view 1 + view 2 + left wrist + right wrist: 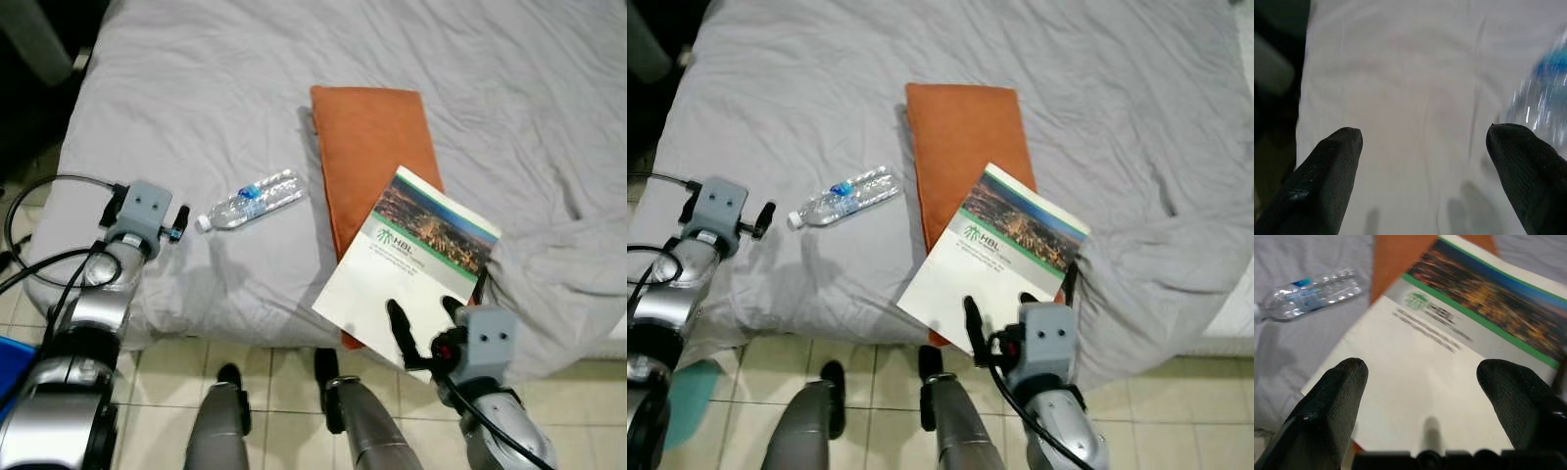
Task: Clean up the room
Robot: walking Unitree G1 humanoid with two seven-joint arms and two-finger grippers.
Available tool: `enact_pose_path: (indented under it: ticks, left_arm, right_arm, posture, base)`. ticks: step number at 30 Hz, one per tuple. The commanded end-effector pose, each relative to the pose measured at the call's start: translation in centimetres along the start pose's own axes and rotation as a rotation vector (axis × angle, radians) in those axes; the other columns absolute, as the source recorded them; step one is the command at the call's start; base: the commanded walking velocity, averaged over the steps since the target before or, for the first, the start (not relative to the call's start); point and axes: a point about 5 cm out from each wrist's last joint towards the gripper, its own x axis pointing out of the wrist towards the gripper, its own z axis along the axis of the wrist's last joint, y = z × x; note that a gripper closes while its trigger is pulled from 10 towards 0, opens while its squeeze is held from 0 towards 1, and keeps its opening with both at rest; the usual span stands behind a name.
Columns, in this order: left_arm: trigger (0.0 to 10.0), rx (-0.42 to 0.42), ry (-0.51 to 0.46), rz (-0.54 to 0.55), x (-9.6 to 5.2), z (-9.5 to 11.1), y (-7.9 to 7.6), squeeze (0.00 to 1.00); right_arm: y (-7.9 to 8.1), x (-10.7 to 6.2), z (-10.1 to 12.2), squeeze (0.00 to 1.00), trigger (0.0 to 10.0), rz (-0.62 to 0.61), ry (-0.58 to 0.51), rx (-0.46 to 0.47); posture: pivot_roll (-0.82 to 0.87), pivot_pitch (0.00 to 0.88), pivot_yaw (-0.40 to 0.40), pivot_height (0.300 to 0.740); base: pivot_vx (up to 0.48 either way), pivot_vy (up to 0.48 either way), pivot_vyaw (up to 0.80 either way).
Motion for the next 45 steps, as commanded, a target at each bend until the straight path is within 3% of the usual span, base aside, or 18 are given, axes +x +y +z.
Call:
enact_pose_path:
  ticks: [1,3,5,6,7,11,12,13,15,16,17,25,27,30,33,36,38,45]
  left_arm:
    - [10.0,0.005,0.038,0.004,0.0,-0.8,0.4,0.00]
    - [10.0,-0.009,0.032,0.001,0.3,-0.4,0.5,0.00]
    - [10.0,-0.094,0.045,-0.052,0.9,0.1,-0.2,0.00]
    - [10.0,-0.094,0.045,-0.052,0.9,0.1,-0.2,0.00]
    - [10.0,-0.133,0.066,-0.100,1.3,0.4,-1.1,0.00]
    - [10.0,-0.120,0.110,-0.101,1.7,0.6,-1.4,0.00]
    - [10.0,-0.120,0.110,-0.101,1.7,0.6,-1.4,0.00]
    - [10.0,-0.154,0.127,-0.080,1.7,0.6,-1.4,0.00]
    - [10.0,-0.156,0.134,-0.063,1.8,0.6,-1.5,0.00]
    - [10.0,-0.156,0.134,-0.063,1.8,0.6,-1.5,0.00]
    - [10.0,-0.140,0.144,-0.058,1.8,0.6,-1.8,0.00]
    - [10.0,-0.092,0.161,-0.066,1.9,0.5,-2.4,0.00]
    - [10.0,-0.070,0.180,-0.118,1.7,0.1,-3.7,0.00]
    - [10.0,-0.063,0.186,-0.126,1.7,0.0,-3.9,0.00]
    - [10.0,-0.117,0.229,-0.145,1.3,-0.9,-4.6,0.00]
    - [10.0,-0.249,0.293,-0.204,0.7,-2.1,-6.3,0.00]
    - [10.0,-0.295,0.329,-0.233,0.2,-2.9,-7.3,0.00]
    - [10.0,-0.286,0.393,-0.257,-1.0,-4.8,-8.5,0.00]
  right_arm:
    - [0.6,-1.6,-0.3,0.00,10.0,-0.021,0.049,0.011]
    - [0.8,-1.9,-0.4,0.00,10.0,-0.026,0.059,0.018]
    - [1.4,-2.9,-0.4,0.00,10.0,-0.019,0.091,0.028]
    - [1.4,-2.9,-0.4,0.00,10.0,-0.019,0.091,0.028]
    - [2.2,-3.8,-0.2,0.00,10.0,0.003,0.106,0.038]
    - [3.5,-6.5,0.9,0.00,10.0,0.036,0.131,0.070]
    - [3.5,-6.5,0.9,0.00,10.0,0.036,0.131,0.070]
    - [3.6,-8.4,0.6,0.00,10.0,0.030,0.175,0.080]
    - [3.8,-9.9,0.6,0.00,10.0,0.027,0.217,0.087]
    - [3.8,-9.9,0.6,0.00,10.0,0.027,0.217,0.087]
    - [3.9,-11.4,0.5,0.00,10.0,0.025,0.250,0.089]
    - [4.0,-13.3,0.3,0.00,10.0,0.005,0.282,0.085]
    - [4.2,-14.4,0.1,0.00,10.0,0.016,0.310,0.097]
    - [4.3,-14.6,0.1,0.00,10.0,0.023,0.315,0.103]
    - [4.8,-15.1,0.0,0.00,10.0,0.062,0.332,0.151]
    - [5.6,-15.4,-0.1,0.00,10.0,0.123,0.360,0.224]
    - [5.7,-15.5,-0.1,0.00,10.0,0.142,0.365,0.227]
    - [5.3,-15.8,-0.1,0.00,10.0,0.138,0.371,0.221]
  posture:
    - [-0.25,0.575,0.005,0.740]
    - [-0.25,0.581,0.009,0.740]
    - [-0.26,0.601,0.022,0.740]
    - [-0.26,0.601,0.022,0.740]
    - [-0.28,0.637,0.033,0.740]
    - [-0.33,0.702,0.035,0.740]
    - [-0.33,0.702,0.035,0.740]
    - [-0.35,0.706,0.035,0.740]
    - [-0.37,0.703,0.028,0.740]
    - [-0.37,0.703,0.028,0.740]
    - [-0.39,0.707,0.020,0.740]
    - [-0.43,0.702,0.004,0.740]
    - [-0.42,0.715,-0.001,0.740]
    - [-0.42,0.715,-0.001,0.740]
    - [-0.42,0.723,-0.007,0.740]
    - [-0.43,0.715,-0.019,0.740]
    - [-0.44,0.713,-0.026,0.740]
    - [-0.45,0.711,-0.037,0.740]
  base:
    - [0.000,0.000,-0.80]
    - [0.000,0.000,-0.80]
    - [0.000,0.000,-0.80]
    - [0.000,0.000,-0.80]
    - [0.000,0.000,0.00]
    - [0.000,0.000,0.00]
    - [0.000,0.000,0.00]
    - [0.000,0.000,0.00]
    - [0.000,0.000,0.00]
    - [0.000,0.000,0.00]
    - [0.000,0.000,0.00]
    - [0.000,0.000,0.00]
    - [0.000,0.000,0.00]
    - [0.000,0.000,0.00]
    - [0.000,0.000,0.00]
    - [0.000,0.000,0.00]
    - [0.000,0.000,0.00]
    - [0.000,0.000,0.00]
